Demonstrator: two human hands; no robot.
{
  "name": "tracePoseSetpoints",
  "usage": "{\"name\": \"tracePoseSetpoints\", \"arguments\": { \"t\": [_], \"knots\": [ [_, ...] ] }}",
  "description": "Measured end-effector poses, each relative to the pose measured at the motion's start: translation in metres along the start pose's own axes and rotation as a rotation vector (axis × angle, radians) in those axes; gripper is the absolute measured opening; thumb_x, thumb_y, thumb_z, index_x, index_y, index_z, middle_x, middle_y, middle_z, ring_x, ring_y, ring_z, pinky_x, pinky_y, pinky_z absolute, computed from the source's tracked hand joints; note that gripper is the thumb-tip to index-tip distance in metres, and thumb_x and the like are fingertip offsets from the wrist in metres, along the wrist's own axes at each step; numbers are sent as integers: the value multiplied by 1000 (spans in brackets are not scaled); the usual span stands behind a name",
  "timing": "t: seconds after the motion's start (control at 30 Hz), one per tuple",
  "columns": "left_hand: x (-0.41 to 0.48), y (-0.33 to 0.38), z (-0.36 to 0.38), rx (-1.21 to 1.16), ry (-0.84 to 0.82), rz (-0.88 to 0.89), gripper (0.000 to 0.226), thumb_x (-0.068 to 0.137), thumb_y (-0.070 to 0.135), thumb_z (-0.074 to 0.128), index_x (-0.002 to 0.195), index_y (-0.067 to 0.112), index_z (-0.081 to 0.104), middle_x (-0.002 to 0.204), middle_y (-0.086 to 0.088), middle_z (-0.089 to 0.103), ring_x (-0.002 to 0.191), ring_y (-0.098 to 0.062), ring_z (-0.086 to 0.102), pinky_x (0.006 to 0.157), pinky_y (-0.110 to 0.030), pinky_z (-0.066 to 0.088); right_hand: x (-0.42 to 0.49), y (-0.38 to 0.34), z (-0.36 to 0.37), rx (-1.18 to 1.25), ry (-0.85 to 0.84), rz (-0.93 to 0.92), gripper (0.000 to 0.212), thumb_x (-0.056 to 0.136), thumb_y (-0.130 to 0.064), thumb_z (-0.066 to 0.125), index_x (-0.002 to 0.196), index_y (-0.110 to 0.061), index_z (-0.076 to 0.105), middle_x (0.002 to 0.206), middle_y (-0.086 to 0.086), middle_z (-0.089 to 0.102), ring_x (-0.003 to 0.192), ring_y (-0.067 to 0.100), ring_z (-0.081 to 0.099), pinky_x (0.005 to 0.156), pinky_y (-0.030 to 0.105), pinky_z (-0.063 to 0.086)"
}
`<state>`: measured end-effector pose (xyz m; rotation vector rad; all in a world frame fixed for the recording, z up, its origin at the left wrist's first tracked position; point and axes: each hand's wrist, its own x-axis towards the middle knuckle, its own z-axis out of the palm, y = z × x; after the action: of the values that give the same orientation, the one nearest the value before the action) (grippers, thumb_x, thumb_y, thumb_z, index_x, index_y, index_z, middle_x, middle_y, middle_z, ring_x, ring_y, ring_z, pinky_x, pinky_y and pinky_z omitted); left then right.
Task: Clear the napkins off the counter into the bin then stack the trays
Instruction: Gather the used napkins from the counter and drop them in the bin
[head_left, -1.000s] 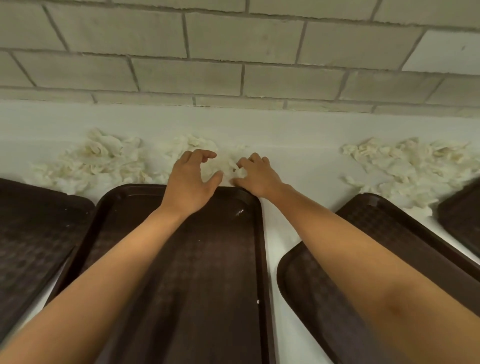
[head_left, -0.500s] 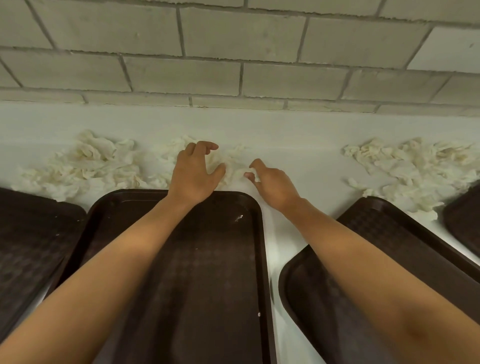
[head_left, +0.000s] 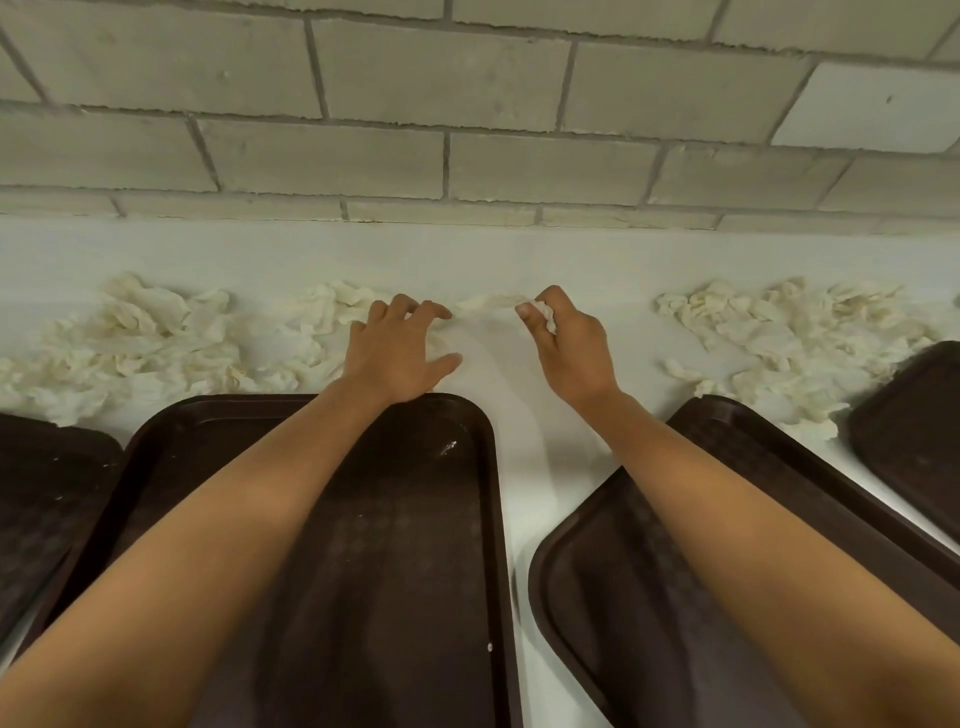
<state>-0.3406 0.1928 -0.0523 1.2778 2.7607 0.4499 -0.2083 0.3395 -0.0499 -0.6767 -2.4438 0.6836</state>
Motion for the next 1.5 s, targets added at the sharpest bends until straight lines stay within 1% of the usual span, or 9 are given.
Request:
{"name": "tracePoseSetpoints", "arguments": {
  "t": [0.23,0.43,0.53,0.67,0.87,1.1,1.23,1.37,1.5],
  "knots": [
    [9,-2,11,-41,-45,10,37,90,38,55,119,15,53,126,-10,45,119,-27,36,95,-37,39,-5,8,-1,61,-8,30,34,98,-40,41,87,-8,46,53,-6,37,49,10,36,48,24,29],
    [14,-4,17,-100,-30,5,40,94,40,49,116,7,56,113,-12,54,109,-28,49,88,-35,41,-9,10,2,33,-32,41,31,98,-41,40,84,-13,41,52,-7,36,47,9,36,48,25,30],
    [13,-4,19,-126,78,22,41,94,42,48,95,3,59,84,-8,52,83,-27,53,70,-32,39,-12,10,3,15,-31,37,32,98,-41,40,86,-12,44,52,-8,37,47,9,37,48,26,31],
    [10,-3,18,-137,230,113,44,94,39,49,66,6,43,61,0,33,60,-23,41,59,-31,29,-16,11,5,2,-24,43,35,98,-40,40,92,-7,50,49,-8,35,44,8,35,47,23,30],
    [13,1,-1,-165,364,154,49,96,36,47,58,7,37,52,5,24,53,-22,36,57,-29,25,-19,10,3,-2,-17,58,32,99,-38,39,89,-9,49,48,-7,34,44,9,35,47,24,30],
    [14,14,-24,-314,498,112,54,98,36,44,54,6,35,50,-7,34,51,-24,36,55,-28,23,-21,3,-5,-1,19,52,25,100,-34,39,86,-14,46,48,-8,33,43,9,33,46,22,27],
    [3,23,-29,-384,515,121,54,97,36,45,53,5,36,48,-6,34,49,-22,36,53,-26,21,-25,-3,-12,14,46,58,21,100,-33,39,85,-18,43,49,-8,35,43,8,34,46,21,24],
    [-12,31,-35,-431,535,164,55,96,35,47,52,4,38,47,-8,35,47,-23,37,52,-24,22,-33,-8,-22,31,77,51,23,100,-30,40,85,-13,46,48,-8,35,42,10,34,45,21,23],
    [-33,42,-45,-468,555,214,55,94,35,50,51,5,36,47,-14,37,47,-28,36,52,-32,29,-45,-15,-36,43,110,68,27,99,-29,41,90,-6,51,48,-5,36,43,11,35,45,23,25]
  ]
}}
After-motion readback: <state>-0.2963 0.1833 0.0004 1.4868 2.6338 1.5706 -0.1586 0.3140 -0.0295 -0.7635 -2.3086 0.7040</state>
